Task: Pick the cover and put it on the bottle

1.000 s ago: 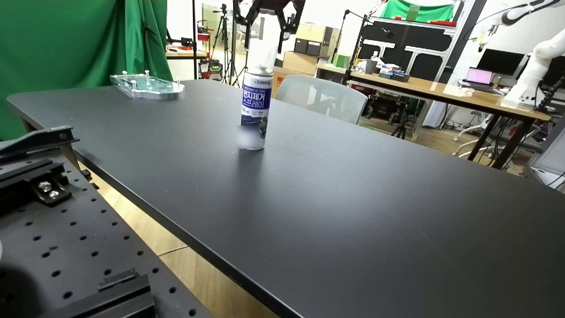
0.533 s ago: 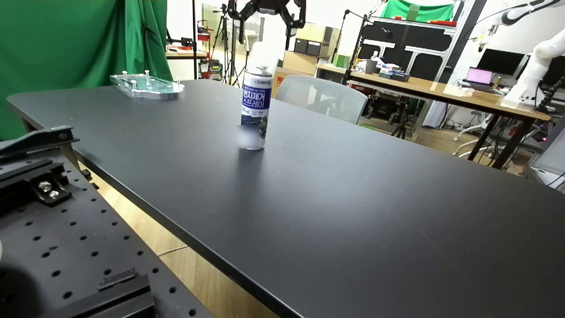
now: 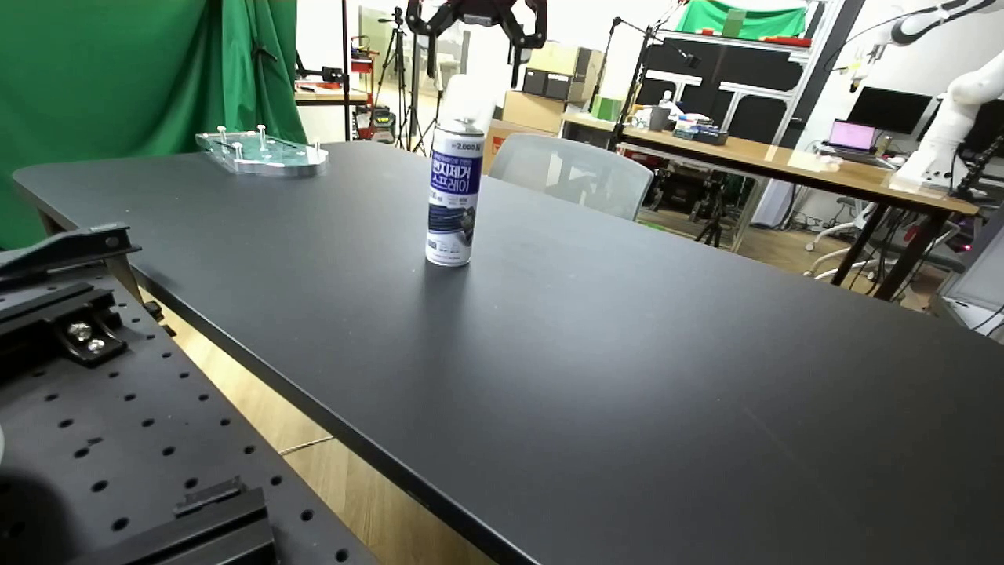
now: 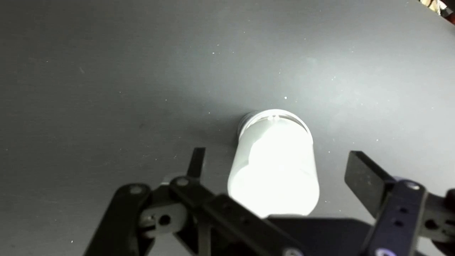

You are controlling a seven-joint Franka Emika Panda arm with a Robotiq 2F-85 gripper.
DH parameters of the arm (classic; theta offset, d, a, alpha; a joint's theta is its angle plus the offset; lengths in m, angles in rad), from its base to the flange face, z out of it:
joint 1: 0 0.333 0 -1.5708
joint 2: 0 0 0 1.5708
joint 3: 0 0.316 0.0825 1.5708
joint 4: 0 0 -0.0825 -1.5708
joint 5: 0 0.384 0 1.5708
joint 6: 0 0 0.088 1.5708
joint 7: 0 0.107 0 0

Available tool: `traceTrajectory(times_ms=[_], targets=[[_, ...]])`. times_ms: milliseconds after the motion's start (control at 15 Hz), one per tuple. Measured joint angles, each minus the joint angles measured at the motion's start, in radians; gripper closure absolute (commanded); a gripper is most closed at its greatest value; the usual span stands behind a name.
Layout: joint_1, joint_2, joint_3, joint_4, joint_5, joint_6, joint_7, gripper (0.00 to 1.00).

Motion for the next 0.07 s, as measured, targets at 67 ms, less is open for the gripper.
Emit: traceTrajectory(times_ms=[67], targets=[[0.0, -0.001, 0.0, 0.0, 0.0, -0.003, 0.001, 0.0]])
